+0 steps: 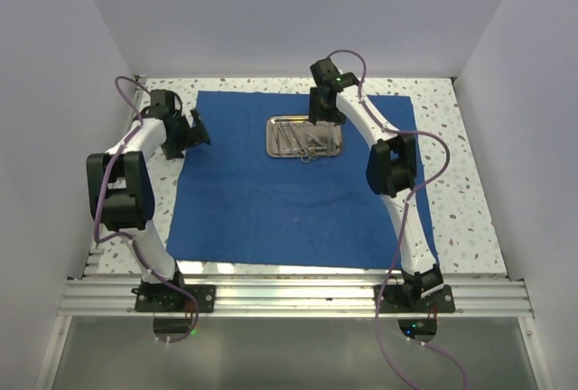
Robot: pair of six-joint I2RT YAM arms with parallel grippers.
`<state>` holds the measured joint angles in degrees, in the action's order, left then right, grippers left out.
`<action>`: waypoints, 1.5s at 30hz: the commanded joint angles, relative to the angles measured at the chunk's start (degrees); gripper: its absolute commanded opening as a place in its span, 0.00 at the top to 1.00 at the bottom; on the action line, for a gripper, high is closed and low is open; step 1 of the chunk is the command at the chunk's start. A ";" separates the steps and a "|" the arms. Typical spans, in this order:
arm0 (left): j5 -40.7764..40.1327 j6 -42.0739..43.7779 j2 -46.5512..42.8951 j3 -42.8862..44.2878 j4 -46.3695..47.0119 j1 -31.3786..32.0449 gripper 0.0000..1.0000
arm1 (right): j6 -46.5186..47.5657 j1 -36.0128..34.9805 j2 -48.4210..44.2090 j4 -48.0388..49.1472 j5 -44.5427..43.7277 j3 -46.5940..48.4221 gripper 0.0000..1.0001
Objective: Open and lay out the surgical kit
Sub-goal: Pick up the medical item from the container.
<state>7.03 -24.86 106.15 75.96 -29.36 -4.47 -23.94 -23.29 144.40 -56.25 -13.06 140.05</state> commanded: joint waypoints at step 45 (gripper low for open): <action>-4.57 1.57 0.64 6.57 -5.44 0.51 0.00 | -4.53 2.28 -9.74 6.68 12.88 -13.31 1.00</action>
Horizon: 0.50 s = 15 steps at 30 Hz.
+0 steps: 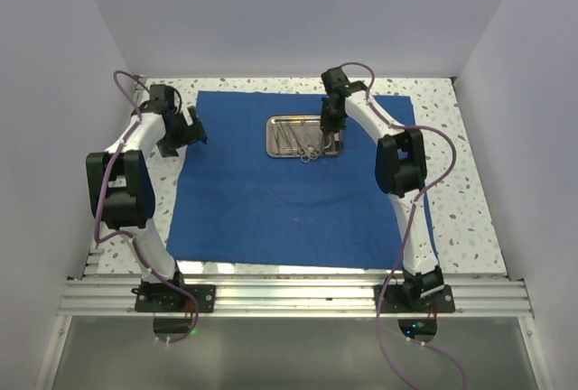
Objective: Open and lay out the surgical kit
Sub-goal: Pick up the medical item from the container.
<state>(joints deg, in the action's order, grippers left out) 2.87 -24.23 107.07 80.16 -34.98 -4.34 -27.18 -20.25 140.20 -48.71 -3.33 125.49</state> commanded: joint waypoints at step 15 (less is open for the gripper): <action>1.61 1.03 -0.01 1.67 1.58 0.82 0.01 | -1.83 -0.76 -15.39 -0.68 2.02 -6.04 1.00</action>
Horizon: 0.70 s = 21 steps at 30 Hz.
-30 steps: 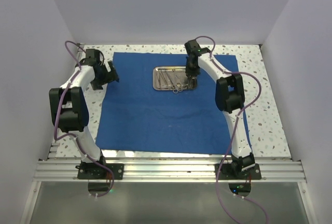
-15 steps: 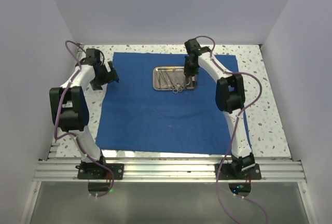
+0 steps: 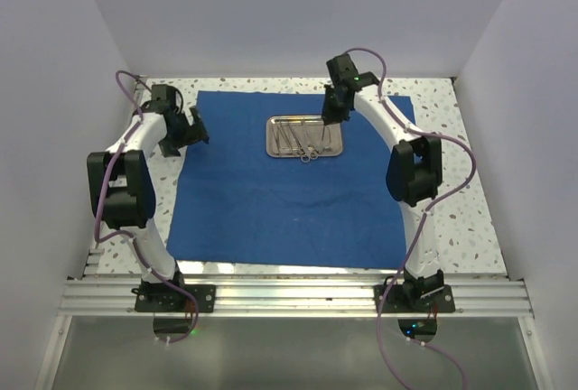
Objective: Open and lay out the surgical kit
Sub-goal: Pick up the medical item from the container, then place the medical item in the surgical kit.
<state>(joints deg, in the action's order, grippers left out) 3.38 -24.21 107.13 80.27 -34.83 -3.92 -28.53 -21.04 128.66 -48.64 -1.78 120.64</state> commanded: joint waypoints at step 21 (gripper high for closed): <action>1.81 0.56 0.97 0.77 4.33 1.64 0.00 | 3.57 -0.23 -47.62 1.35 5.47 -61.13 1.00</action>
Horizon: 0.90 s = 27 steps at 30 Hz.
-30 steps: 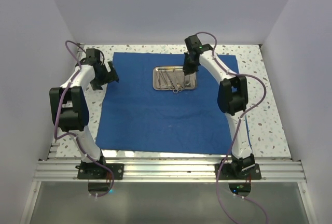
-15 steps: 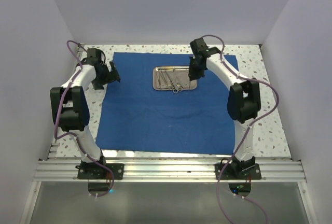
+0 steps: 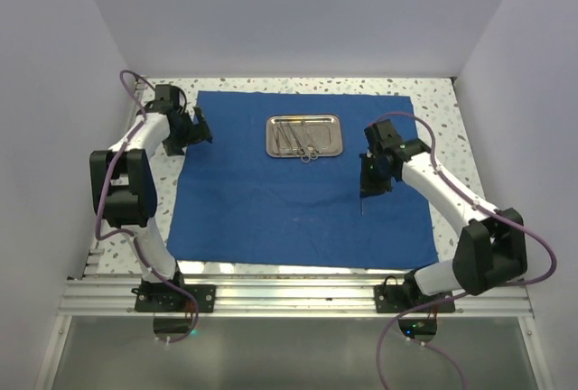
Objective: Open and lay out the surgical kit
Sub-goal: Place the medical item in the surgical kit, then pick up the medical item from the container.
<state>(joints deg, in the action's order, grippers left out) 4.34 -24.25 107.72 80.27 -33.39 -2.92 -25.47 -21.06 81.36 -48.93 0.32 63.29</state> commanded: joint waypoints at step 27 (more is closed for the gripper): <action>0.67 1.05 -0.67 1.64 1.57 1.69 0.00 | 3.41 -0.12 29.18 -1.70 0.39 41.26 0.48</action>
<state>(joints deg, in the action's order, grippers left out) 4.49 -24.25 108.12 80.27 -33.10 -1.41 -23.99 -21.10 103.09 -50.22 0.80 98.41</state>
